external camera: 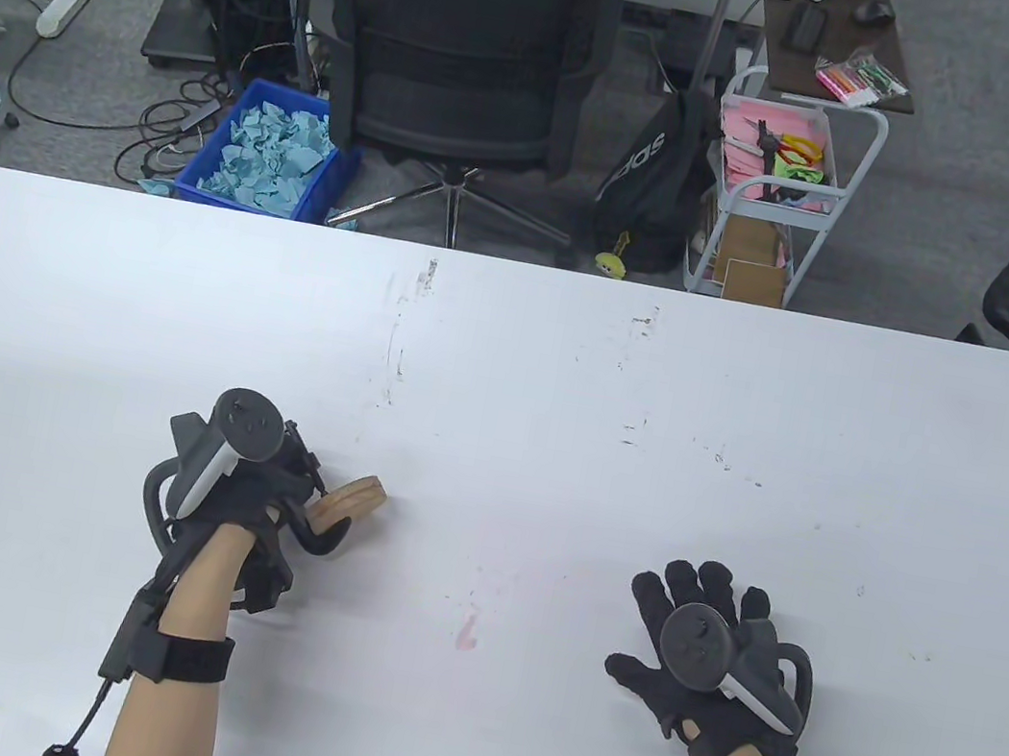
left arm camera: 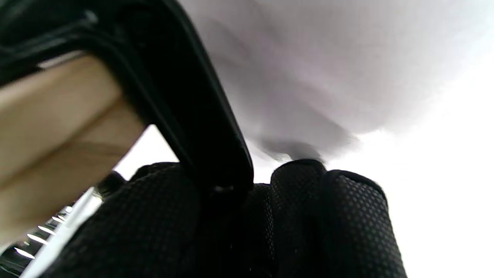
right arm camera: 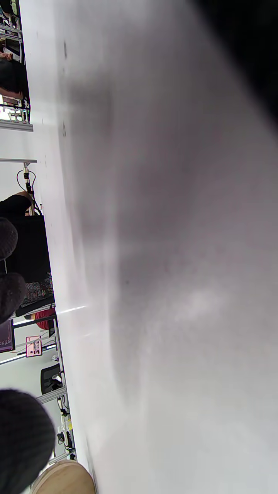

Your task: Unscrew the clamp open

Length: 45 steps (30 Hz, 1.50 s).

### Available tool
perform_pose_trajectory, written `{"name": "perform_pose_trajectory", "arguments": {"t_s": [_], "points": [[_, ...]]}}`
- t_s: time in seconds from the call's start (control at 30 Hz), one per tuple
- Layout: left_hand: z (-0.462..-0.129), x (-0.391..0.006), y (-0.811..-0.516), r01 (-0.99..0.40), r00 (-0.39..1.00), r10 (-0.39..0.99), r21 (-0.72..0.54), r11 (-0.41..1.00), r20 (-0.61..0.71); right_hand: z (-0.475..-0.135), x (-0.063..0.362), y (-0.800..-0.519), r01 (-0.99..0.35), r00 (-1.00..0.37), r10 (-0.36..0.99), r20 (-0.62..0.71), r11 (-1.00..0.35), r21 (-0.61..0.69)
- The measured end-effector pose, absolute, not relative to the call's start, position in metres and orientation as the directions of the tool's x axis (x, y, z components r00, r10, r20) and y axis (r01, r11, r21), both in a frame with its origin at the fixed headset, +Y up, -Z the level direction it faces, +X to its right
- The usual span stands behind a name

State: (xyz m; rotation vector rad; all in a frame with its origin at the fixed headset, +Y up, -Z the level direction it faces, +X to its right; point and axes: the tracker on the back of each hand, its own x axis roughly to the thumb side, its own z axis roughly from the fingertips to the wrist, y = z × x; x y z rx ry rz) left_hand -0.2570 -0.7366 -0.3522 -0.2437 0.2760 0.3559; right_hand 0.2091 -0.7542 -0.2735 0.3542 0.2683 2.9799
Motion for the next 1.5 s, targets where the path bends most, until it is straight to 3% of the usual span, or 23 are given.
{"name": "perform_pose_trajectory", "arguments": {"t_s": [0.1,0.37,0.43,0.57,0.63,0.73,0.87,1.07,1.2,1.3,1.43,1.5], "points": [[-0.349,-0.245,-0.73,-0.335,0.922,0.294,-0.137,0.932,-0.253,-0.274,0.209,-0.754,-0.11,-0.963,0.152,0.222,-0.976,0.19],[-0.332,-0.197,-0.694,-0.07,0.993,0.089,0.217,0.974,-0.078,-0.274,0.211,-0.753,-0.13,-0.961,0.17,0.216,-0.973,0.19],[-0.329,-0.191,-0.687,-0.167,0.984,0.178,0.225,0.96,-0.03,-0.274,0.212,-0.752,-0.135,-0.961,0.174,0.215,-0.973,0.185],[-0.323,-0.177,-0.679,-0.41,0.912,0.404,0.112,0.905,0.071,-0.274,0.212,-0.752,-0.135,-0.961,0.174,0.217,-0.974,0.184],[-0.321,-0.164,-0.681,-0.606,0.786,0.604,-0.031,0.795,0.13,-0.274,0.212,-0.752,-0.131,-0.961,0.17,0.217,-0.974,0.184],[-0.321,-0.143,-0.69,-0.771,0.571,0.801,-0.22,0.598,0.177,-0.274,0.212,-0.75,-0.139,-0.96,0.175,0.219,-0.975,0.173],[-0.322,-0.114,-0.708,-0.851,0.271,0.949,-0.421,0.315,0.162,-0.274,0.214,-0.751,-0.154,-0.957,0.19,0.217,-0.973,0.172],[-0.329,-0.094,-0.742,-0.855,0.106,0.992,-0.503,0.128,0.071,-0.275,0.216,-0.749,-0.19,-0.951,0.22,0.216,-0.97,0.152],[-0.328,-0.093,-0.749,-0.862,0.179,0.98,-0.466,0.2,0.089,-0.273,0.213,-0.741,-0.257,-0.929,0.273,0.251,-0.962,0.094],[-0.327,-0.091,-0.749,-0.85,0.258,0.956,-0.438,0.292,0.136,-0.272,0.206,-0.719,-0.377,-0.877,0.367,0.31,-0.926,0.028],[-0.326,-0.086,-0.752,-0.85,0.242,0.962,-0.45,0.273,0.127,-0.286,0.193,-0.68,-0.55,-0.773,0.511,0.375,-0.835,0.005],[-0.325,-0.084,-0.753,-0.844,0.245,0.96,-0.459,0.279,0.133,-0.298,0.181,-0.662,-0.568,-0.747,0.528,0.404,-0.823,0.025]]}}
